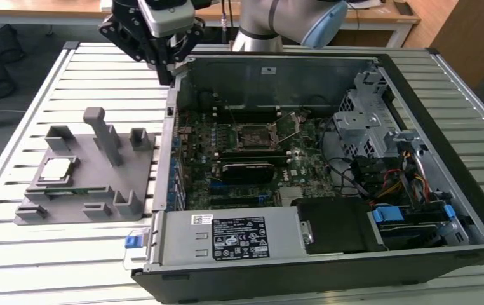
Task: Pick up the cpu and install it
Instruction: 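Reach for the cpu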
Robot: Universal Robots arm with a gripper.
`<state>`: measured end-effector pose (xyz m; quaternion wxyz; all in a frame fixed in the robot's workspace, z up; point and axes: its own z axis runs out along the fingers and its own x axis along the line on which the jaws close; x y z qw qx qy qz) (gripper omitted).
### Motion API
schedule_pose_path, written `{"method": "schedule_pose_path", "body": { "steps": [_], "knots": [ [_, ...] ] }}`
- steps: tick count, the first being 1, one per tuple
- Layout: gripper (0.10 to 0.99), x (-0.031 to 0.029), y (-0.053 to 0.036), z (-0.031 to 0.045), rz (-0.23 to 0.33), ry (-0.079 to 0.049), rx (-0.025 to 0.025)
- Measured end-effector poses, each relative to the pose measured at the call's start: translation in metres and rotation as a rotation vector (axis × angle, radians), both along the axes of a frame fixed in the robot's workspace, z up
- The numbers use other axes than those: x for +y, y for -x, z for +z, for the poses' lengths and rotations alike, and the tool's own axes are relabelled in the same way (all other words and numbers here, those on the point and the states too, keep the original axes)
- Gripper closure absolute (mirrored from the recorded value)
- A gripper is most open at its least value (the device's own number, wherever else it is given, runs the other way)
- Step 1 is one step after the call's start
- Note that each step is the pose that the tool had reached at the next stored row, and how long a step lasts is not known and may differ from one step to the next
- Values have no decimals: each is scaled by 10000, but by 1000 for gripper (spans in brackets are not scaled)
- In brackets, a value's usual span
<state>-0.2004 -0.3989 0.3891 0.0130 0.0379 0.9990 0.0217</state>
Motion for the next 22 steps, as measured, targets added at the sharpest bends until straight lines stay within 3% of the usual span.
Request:
{"method": "schedule_pose_path", "body": {
  "steps": [22],
  "knots": [
    [976, 0, 71, -8, -1, 0, 0]
  ]
}}
